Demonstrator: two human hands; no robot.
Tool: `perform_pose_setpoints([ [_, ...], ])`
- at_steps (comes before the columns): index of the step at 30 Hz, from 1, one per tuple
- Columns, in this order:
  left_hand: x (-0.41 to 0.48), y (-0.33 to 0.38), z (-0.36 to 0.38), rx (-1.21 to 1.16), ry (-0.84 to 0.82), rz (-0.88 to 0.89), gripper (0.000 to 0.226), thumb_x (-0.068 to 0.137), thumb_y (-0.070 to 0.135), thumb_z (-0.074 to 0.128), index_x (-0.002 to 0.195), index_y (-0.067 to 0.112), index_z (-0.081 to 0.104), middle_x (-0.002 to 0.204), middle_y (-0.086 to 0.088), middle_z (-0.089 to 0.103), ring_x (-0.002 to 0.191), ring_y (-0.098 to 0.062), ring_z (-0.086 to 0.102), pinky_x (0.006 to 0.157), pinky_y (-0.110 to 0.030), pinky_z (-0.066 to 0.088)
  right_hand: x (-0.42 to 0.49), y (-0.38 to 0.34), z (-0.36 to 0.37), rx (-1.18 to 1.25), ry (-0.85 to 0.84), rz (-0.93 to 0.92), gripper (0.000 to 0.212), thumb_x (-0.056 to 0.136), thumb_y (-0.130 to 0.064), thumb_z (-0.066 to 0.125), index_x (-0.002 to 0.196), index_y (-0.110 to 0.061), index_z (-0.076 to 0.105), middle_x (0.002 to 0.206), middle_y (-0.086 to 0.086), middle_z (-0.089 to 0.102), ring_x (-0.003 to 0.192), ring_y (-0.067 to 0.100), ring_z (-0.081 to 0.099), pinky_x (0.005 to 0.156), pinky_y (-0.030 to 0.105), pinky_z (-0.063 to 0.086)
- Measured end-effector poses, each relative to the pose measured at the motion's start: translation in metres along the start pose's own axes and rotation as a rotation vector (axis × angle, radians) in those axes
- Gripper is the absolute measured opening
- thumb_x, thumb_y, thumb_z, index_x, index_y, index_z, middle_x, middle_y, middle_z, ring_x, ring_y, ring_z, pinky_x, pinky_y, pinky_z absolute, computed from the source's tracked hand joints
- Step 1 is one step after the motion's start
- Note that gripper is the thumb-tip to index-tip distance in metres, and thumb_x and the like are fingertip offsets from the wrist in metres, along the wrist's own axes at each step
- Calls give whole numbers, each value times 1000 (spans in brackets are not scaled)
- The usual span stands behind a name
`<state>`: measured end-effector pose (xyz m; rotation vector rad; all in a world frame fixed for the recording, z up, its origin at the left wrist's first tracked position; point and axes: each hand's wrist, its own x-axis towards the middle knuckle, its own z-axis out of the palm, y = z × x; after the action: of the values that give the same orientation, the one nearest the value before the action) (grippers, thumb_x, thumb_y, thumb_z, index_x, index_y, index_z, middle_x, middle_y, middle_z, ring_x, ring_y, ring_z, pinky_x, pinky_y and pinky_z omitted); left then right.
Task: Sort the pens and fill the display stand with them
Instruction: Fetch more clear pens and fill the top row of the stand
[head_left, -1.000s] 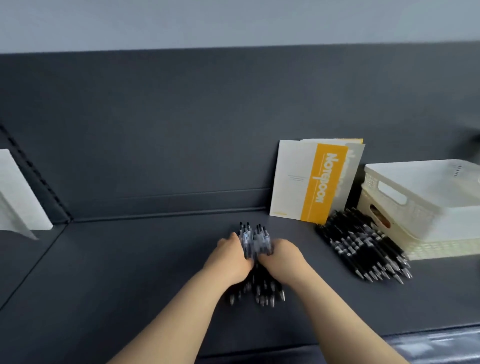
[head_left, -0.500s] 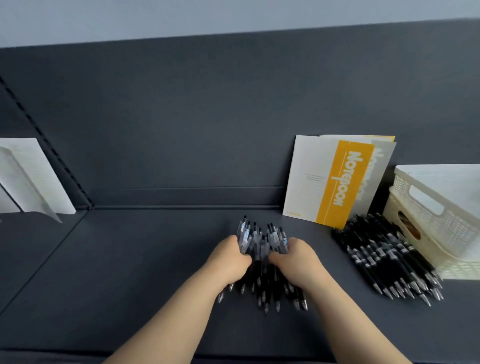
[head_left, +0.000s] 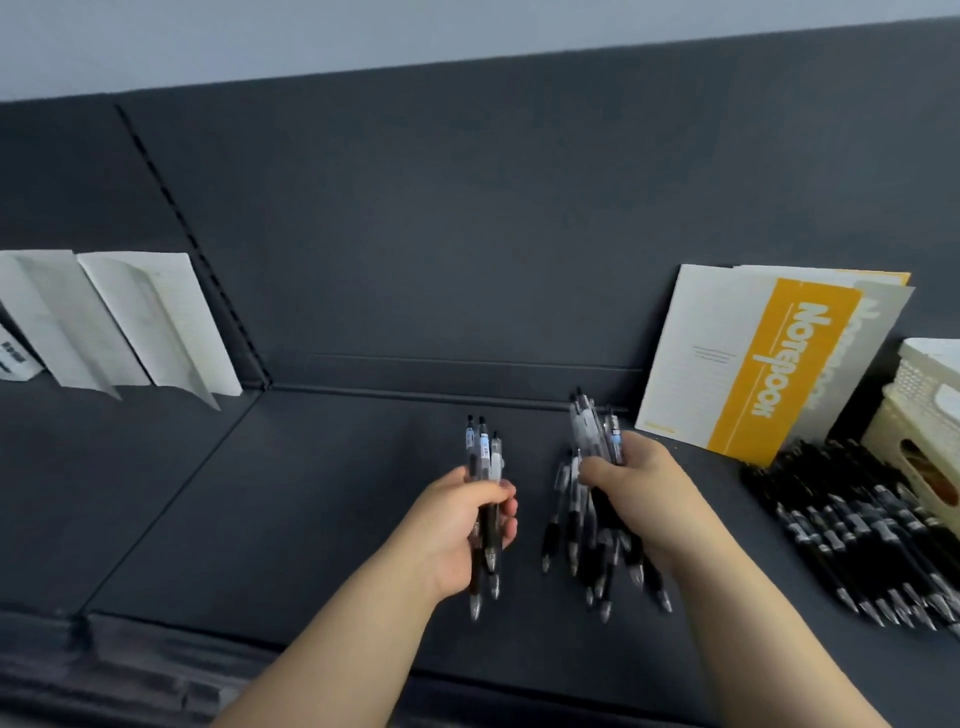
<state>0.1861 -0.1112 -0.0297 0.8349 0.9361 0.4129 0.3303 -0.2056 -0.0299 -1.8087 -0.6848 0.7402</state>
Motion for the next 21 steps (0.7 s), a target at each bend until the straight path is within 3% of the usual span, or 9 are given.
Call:
perform_pose_setpoints([
  [4, -24, 9, -26, -99, -10, 39, 26, 88, -9, 47, 95, 6, 67, 77, -9, 66, 66, -20, 62, 54, -29, 53, -29, -34, 54, -22, -171, -134, 6, 81, -17, 59, 83, -11, 59, 67, 10, 66, 58, 24, 60, 58, 39, 48],
  [7, -46, 19, -59, -98, -5, 117, 26, 89, 1, 51, 90, 12, 74, 90, -10, 74, 81, -24, 69, 66, -34, 55, -51, -51, 104, -73, -223, -201, 6, 86, -17, 57, 90, -19, 62, 79, 10, 71, 70, 25, 67, 68, 41, 54],
  [10, -68, 32, -107, -214, 7, 169, 28, 91, 1, 48, 85, 11, 73, 83, -10, 75, 71, -21, 72, 58, -30, 54, -70, -67, 159, -112, -226, -243, 9, 87, -18, 56, 92, -23, 61, 82, 3, 71, 76, 20, 67, 73, 38, 56],
  [12, -81, 41, -146, -283, 19, 184, 24, 92, 1, 46, 91, 9, 69, 78, -9, 74, 66, -19, 72, 55, -29, 53, -84, -80, 200, -154, -239, -281, 7, 89, -19, 54, 92, -22, 60, 81, 1, 69, 75, 18, 65, 72, 34, 54],
  [16, -109, 59, -238, -396, 69, 234, 22, 92, 6, 48, 101, 6, 68, 87, -11, 74, 77, -21, 72, 68, -34, 52, -113, -109, 291, -234, -264, -400, 8, 93, -23, 51, 93, -18, 56, 83, -1, 67, 75, 14, 62, 68, 27, 49],
  [19, -134, 71, -303, -516, 54, 283, 22, 93, 7, 47, 101, 6, 67, 87, -11, 74, 76, -21, 72, 64, -32, 53, -133, -126, 361, -289, -298, -494, 12, 96, -26, 45, 91, -17, 53, 90, 2, 64, 83, 18, 60, 71, 30, 46],
  [21, -149, 78, -342, -570, 58, 324, 21, 93, 6, 46, 98, 7, 67, 83, -10, 73, 73, -20, 71, 62, -29, 55, -148, -134, 405, -324, -313, -556, 14, 98, -26, 41, 88, -19, 50, 90, 1, 60, 82, 14, 56, 65, 21, 41],
])
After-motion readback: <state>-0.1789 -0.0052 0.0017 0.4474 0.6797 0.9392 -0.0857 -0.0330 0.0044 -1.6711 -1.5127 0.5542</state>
